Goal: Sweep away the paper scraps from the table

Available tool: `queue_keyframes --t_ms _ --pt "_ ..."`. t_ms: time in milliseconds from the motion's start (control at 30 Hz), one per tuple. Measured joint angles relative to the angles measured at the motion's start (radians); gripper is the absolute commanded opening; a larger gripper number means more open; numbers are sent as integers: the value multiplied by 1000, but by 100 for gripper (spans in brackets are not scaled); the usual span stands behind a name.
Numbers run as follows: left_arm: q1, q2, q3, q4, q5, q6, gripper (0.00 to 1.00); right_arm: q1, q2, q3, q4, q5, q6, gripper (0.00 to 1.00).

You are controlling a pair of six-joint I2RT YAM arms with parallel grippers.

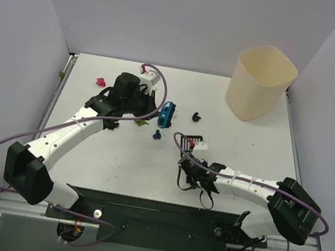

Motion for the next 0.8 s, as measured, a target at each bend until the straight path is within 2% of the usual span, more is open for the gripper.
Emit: queue_keyframes --t_ms 133,200,233,300,367,500,800 --pt "-46 47 46 -42 11 41 0 101 -3 0 13 -24 -26 23" --pt "-85 91 93 -74 8 77 0 133 -10 0 13 -27 -34 33" --pt "-104 112 115 -89 5 92 0 143 -14 0 14 -32 -36 46" --pt "-134 148 144 -118 1 118 0 153 -18 0 15 -39 -40 58" --pt "-153 181 161 -153 1 136 0 154 -18 0 14 -39 -43 63" --pt "-155 234 180 -213 -10 152 0 159 -40 -1 13 -37 -43 64" --pt "-151 286 190 -255 -39 156 0 160 -206 -26 13 -20 -39 66"
